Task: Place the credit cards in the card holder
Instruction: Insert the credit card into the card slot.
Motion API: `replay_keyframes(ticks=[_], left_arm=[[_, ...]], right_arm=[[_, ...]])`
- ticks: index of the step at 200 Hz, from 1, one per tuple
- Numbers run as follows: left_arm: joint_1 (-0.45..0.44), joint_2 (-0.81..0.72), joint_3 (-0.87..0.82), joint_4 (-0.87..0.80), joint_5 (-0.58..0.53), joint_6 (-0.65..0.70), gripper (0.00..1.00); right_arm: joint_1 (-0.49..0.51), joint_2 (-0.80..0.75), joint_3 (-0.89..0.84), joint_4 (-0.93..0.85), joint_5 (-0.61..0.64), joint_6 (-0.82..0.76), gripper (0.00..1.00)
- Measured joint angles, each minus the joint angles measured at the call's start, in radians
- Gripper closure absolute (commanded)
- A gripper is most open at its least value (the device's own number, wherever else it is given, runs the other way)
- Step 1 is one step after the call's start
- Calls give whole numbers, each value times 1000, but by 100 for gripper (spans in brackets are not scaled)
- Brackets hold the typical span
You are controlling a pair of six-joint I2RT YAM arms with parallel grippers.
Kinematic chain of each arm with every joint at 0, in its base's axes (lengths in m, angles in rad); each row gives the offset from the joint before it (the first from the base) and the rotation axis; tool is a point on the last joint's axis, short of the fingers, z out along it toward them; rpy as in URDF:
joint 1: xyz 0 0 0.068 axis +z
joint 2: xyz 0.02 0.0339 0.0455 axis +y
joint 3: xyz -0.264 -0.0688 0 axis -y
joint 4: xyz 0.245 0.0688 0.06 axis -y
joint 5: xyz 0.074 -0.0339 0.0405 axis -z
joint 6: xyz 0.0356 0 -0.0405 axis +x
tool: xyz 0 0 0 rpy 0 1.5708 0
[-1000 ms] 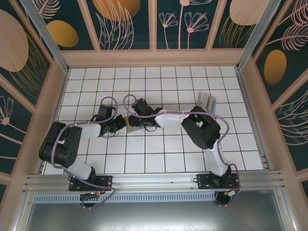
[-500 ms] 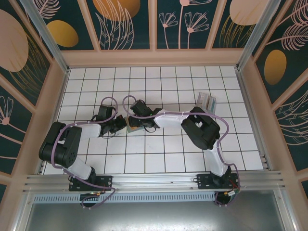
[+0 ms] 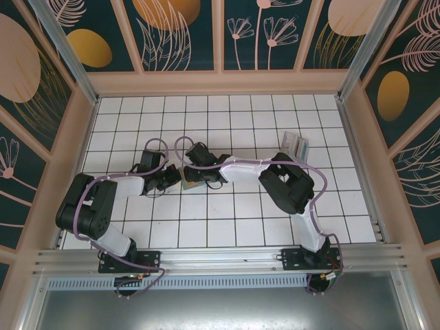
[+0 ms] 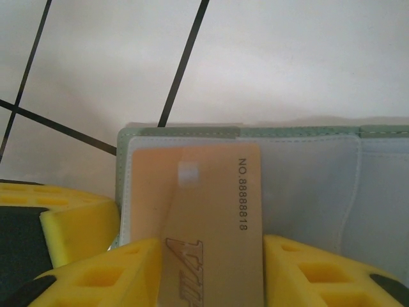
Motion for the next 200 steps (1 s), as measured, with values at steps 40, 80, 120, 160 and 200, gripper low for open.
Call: replay_keyframes(ticks=[40, 80, 120, 160, 200], left_arm=[[0, 0, 0, 2, 0, -1, 97], [0, 1, 0, 3, 0, -1, 97], [0, 3, 0, 5, 3, 0, 97], [0, 5, 0, 8, 4, 0, 98], [0, 6, 0, 9, 5, 0, 98]], right_arm=[[3, 0, 1, 0, -5, 1, 54], [11, 0, 12, -30, 16, 8, 52], [18, -8, 12, -60, 29, 21, 52], [27, -13, 12, -94, 48, 51, 52], [31, -16, 14, -120, 57, 73, 52]])
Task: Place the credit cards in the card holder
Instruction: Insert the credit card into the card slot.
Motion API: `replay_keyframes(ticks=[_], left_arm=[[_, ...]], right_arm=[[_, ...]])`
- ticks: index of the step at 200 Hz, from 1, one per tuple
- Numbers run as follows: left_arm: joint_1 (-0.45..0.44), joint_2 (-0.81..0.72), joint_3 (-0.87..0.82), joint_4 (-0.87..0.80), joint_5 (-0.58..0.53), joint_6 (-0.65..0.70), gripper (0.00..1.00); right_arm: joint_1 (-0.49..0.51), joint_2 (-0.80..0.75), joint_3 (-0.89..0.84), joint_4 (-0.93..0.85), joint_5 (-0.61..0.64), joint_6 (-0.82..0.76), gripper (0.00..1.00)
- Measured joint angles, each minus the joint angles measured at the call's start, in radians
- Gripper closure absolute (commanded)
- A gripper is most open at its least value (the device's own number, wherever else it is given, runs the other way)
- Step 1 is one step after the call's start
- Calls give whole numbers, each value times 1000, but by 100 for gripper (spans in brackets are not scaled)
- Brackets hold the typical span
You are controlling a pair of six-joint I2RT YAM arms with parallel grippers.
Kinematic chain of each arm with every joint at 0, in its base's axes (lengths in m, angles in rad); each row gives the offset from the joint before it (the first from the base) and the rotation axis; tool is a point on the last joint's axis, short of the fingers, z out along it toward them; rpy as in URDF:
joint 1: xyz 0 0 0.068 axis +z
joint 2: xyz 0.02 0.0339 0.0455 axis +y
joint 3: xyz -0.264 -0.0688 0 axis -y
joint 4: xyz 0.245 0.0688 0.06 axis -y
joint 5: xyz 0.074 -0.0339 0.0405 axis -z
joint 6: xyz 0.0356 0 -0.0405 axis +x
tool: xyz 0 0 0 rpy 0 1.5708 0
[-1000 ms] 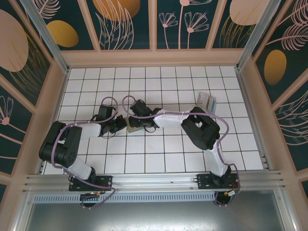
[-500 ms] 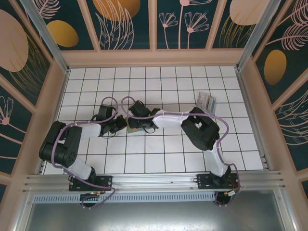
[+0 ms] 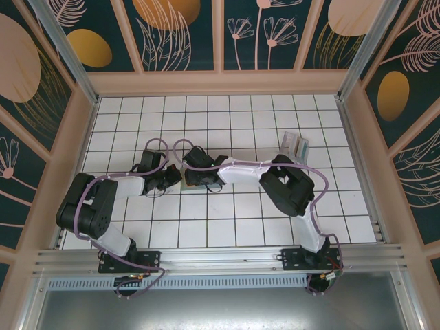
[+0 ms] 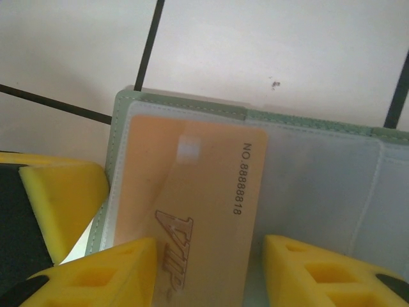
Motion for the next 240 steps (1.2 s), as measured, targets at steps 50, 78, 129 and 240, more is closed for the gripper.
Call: replay_keyframes(ticks=[50, 78, 129, 240], left_arm=[[0, 2, 0, 3, 1, 0, 98], [0, 2, 0, 5, 1, 0, 98], [0, 2, 0, 6, -1, 0, 98], [0, 5, 3, 6, -2, 0, 99]], right_arm=[[0, -2, 0, -3, -23, 16, 63], [0, -4, 0, -5, -34, 26, 69], [6, -6, 6, -29, -44, 33, 61], [16, -21, 5, -74, -67, 45, 78]])
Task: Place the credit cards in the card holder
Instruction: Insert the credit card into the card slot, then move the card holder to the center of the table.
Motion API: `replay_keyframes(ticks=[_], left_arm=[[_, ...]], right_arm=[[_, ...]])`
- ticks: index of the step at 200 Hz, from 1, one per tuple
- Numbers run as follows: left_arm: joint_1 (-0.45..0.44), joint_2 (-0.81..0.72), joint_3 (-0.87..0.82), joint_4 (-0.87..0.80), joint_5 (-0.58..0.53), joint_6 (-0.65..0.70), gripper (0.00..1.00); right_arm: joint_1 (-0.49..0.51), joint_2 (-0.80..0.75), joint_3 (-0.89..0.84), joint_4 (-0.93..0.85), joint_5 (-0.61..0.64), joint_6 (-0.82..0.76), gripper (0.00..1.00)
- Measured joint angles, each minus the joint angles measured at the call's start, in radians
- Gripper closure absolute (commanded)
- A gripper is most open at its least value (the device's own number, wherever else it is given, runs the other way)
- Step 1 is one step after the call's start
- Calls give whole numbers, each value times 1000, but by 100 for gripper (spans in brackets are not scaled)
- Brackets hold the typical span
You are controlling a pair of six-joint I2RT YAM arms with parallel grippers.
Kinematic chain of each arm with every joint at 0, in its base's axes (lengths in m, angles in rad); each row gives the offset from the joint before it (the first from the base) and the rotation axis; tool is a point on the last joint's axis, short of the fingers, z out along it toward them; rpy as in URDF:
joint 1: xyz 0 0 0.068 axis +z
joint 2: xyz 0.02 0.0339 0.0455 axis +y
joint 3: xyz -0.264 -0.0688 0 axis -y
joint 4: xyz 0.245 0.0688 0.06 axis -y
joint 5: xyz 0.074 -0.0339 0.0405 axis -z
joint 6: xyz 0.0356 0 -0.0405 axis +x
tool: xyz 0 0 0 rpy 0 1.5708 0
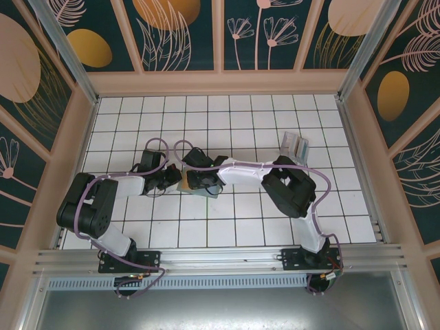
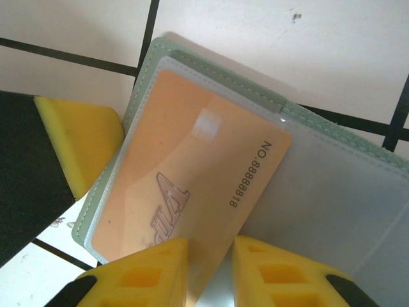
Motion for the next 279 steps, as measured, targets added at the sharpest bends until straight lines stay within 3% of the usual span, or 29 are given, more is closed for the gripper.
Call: replay_keyframes(ticks=[13, 31, 60, 96, 128, 167, 279], left_arm=[[0, 0, 0, 0, 0, 0, 99], [0, 0, 0, 0, 0, 0, 99], [0, 0, 0, 0, 0, 0, 99], [0, -5, 0, -10, -2, 0, 84], [0, -42, -15, -26, 2, -14, 81], [0, -96, -32, -48, 9, -31, 69], [0, -103, -34, -87, -34, -29, 70]], right_arm=[[0, 0, 0, -2, -5, 0, 77], [0, 0, 0, -3, -12, 5, 68], [0, -9, -17, 6, -20, 8, 66], [-4, -64, -71, 8, -35, 7, 60], [-20, -138, -117, -2, -25, 2, 59], [-32, -178, -152, -11, 29, -5, 59], [13, 21, 41, -202, 305, 34, 55]])
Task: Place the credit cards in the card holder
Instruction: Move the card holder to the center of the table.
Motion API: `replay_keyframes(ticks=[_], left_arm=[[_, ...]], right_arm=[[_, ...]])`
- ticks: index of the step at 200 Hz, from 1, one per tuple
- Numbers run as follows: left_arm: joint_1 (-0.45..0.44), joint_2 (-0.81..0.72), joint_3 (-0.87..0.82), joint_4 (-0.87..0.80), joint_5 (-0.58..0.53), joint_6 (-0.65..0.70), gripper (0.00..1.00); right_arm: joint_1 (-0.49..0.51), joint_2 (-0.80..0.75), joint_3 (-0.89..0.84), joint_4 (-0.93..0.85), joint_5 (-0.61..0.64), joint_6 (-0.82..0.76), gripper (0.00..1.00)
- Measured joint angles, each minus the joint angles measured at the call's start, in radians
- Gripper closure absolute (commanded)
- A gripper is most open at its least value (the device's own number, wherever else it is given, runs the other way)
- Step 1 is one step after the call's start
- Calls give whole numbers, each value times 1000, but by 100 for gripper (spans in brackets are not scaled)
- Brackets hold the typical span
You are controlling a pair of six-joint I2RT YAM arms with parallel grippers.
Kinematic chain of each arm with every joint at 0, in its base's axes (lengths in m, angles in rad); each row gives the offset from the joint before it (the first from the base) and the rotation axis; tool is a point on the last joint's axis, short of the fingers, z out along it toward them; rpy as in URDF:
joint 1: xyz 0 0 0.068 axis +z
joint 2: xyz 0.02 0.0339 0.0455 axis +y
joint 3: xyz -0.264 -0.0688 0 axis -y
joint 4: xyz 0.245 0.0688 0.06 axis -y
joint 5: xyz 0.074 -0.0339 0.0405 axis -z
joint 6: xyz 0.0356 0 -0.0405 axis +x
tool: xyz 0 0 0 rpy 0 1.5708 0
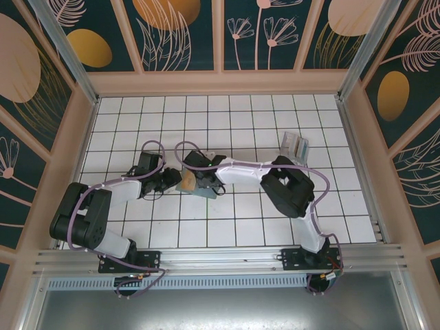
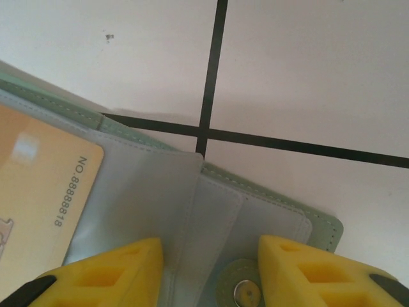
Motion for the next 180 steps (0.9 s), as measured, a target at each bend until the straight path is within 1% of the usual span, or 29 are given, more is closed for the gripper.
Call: replay_keyframes(ticks=[36, 62, 80, 109, 124, 157, 168, 180], left_arm=[[0, 3, -11, 7, -13, -1, 70], [0, 3, -14, 16, -14, -2, 70], [0, 3, -19, 26, -10, -8, 70], [0, 3, -22, 36, -3, -14, 66], [0, 1, -27, 50, 6, -22, 62], [0, -6, -39, 80, 32, -24, 52], [0, -6, -39, 89, 42, -24, 49], [0, -6, -40, 96, 51, -24, 47]], right_arm=[[19, -3, -10, -34, 104, 12, 56], [19, -42, -75, -57, 180, 13, 57], [14, -69, -115, -79, 208, 13, 58], [7, -125, -174, -82, 200, 14, 57], [6, -178, -201, -79, 183, 15, 57], [-9, -317, -255, -32, 135, 22, 61], [-28, -338, -266, -11, 104, 28, 60], [-50, -342, -283, 12, 74, 35, 59]])
